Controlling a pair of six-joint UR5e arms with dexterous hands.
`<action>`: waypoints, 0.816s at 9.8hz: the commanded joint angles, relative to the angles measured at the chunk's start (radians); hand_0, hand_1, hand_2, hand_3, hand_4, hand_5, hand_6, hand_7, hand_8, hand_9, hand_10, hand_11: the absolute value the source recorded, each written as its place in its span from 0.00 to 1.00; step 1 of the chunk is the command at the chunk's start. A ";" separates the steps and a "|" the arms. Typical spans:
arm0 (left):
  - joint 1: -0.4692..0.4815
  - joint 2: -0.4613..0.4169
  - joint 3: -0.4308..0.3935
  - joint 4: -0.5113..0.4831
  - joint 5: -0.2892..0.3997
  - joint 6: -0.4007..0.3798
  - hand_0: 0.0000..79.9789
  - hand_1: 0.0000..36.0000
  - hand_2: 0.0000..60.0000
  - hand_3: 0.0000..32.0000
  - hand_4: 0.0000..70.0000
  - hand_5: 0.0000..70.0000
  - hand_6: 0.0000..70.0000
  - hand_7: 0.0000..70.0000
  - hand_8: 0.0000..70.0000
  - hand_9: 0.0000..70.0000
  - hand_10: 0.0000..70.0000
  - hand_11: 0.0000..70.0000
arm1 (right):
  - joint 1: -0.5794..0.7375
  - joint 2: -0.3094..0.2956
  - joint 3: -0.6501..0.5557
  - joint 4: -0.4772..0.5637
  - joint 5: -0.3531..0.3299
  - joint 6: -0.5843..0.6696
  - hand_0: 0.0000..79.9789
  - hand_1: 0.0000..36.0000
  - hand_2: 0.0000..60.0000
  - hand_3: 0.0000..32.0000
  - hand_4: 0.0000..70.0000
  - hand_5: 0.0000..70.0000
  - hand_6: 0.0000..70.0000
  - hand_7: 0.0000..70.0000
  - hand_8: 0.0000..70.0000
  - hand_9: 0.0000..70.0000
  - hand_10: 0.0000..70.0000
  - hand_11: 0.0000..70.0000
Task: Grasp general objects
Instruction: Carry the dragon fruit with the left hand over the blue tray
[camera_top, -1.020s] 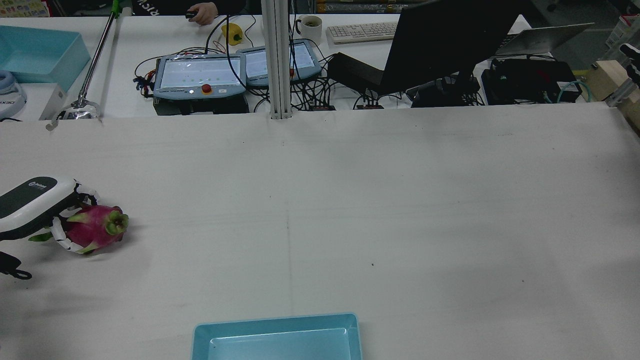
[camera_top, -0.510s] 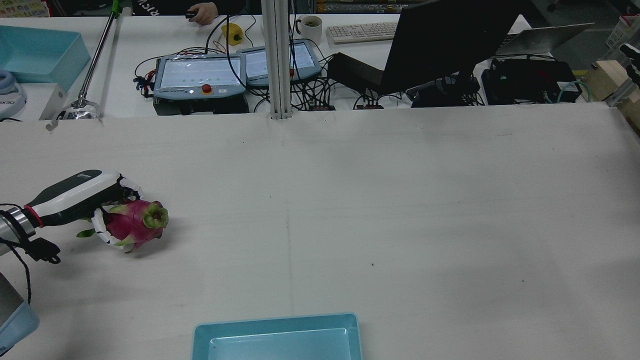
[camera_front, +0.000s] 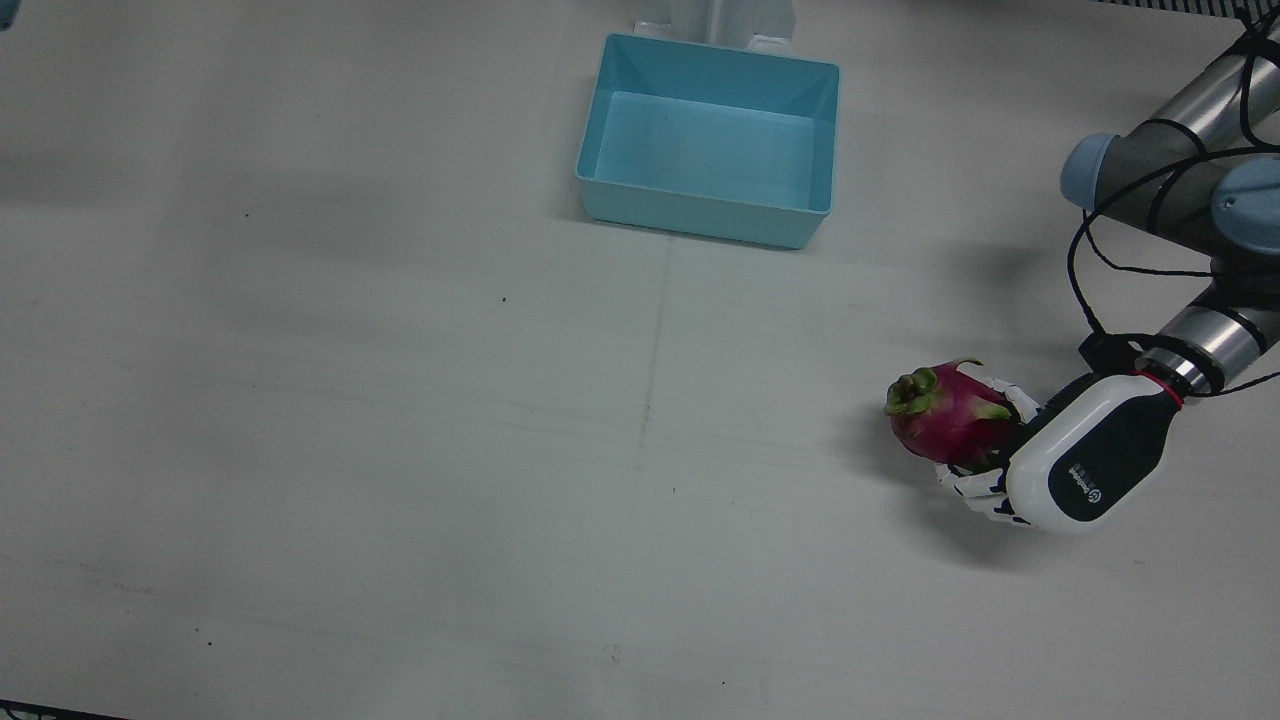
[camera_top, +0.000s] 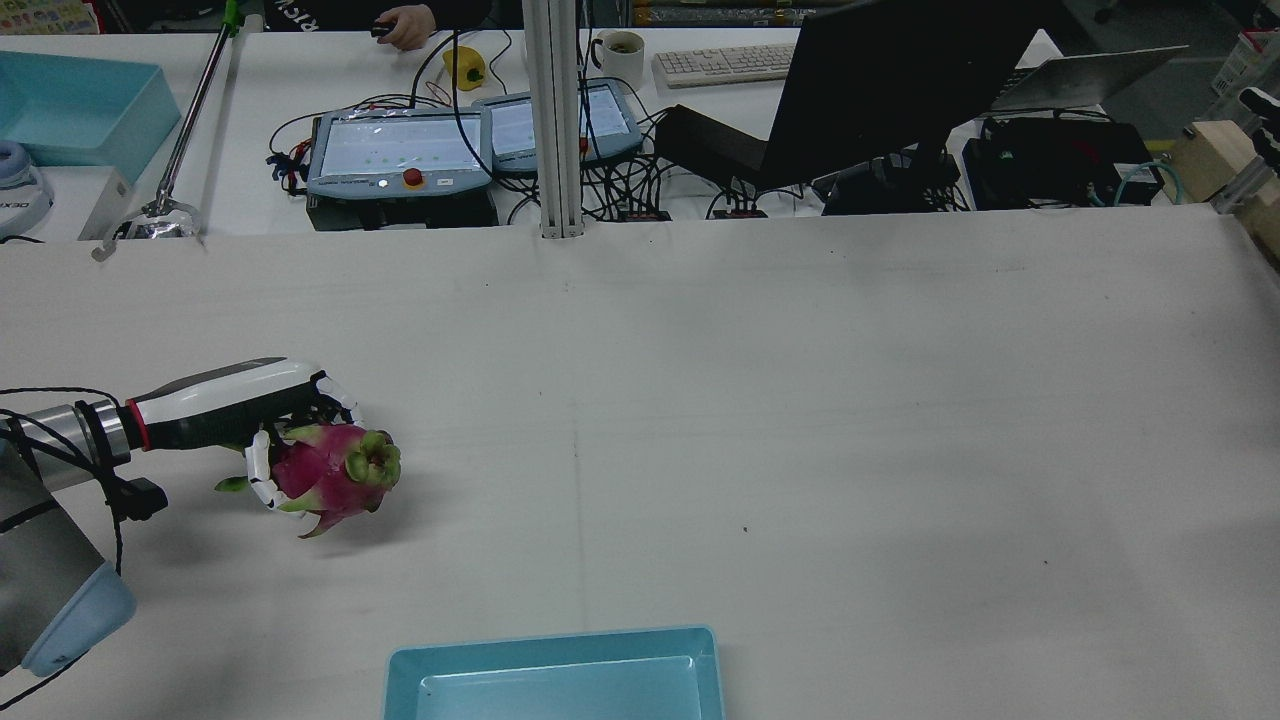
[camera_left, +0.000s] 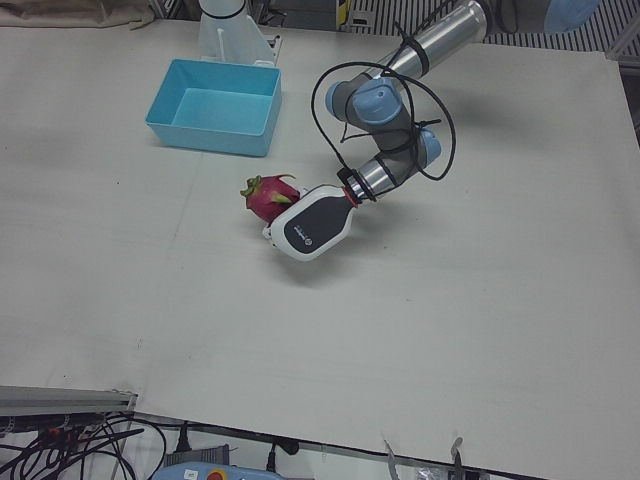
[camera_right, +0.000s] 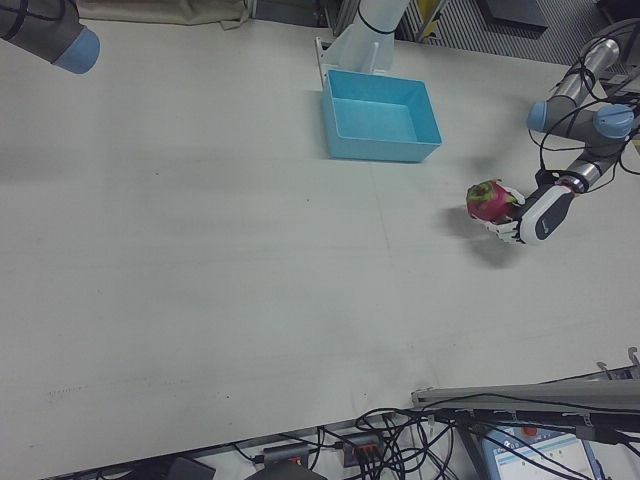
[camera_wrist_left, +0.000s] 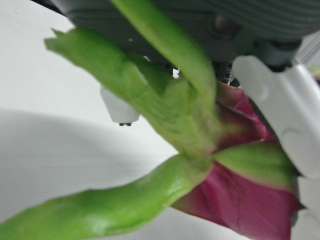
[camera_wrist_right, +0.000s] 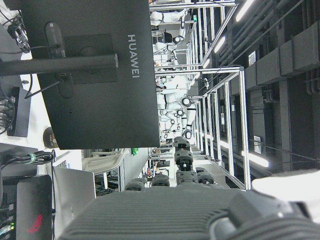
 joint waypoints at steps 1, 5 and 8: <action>-0.001 -0.016 -0.055 0.064 0.170 -0.066 0.64 0.22 0.78 0.00 1.00 0.97 1.00 1.00 1.00 1.00 1.00 1.00 | 0.000 0.000 0.001 0.000 0.000 0.000 0.00 0.00 0.00 0.00 0.00 0.00 0.00 0.00 0.00 0.00 0.00 0.00; 0.041 -0.004 -0.053 -0.091 0.246 -0.251 0.64 0.18 0.69 0.00 1.00 0.98 1.00 1.00 1.00 1.00 1.00 1.00 | 0.000 0.000 0.001 0.000 0.000 0.000 0.00 0.00 0.00 0.00 0.00 0.00 0.00 0.00 0.00 0.00 0.00 0.00; 0.115 -0.010 -0.057 -0.150 0.247 -0.338 0.64 0.16 0.62 0.00 1.00 1.00 1.00 1.00 1.00 1.00 1.00 1.00 | 0.000 0.000 0.001 0.000 0.000 0.000 0.00 0.00 0.00 0.00 0.00 0.00 0.00 0.00 0.00 0.00 0.00 0.00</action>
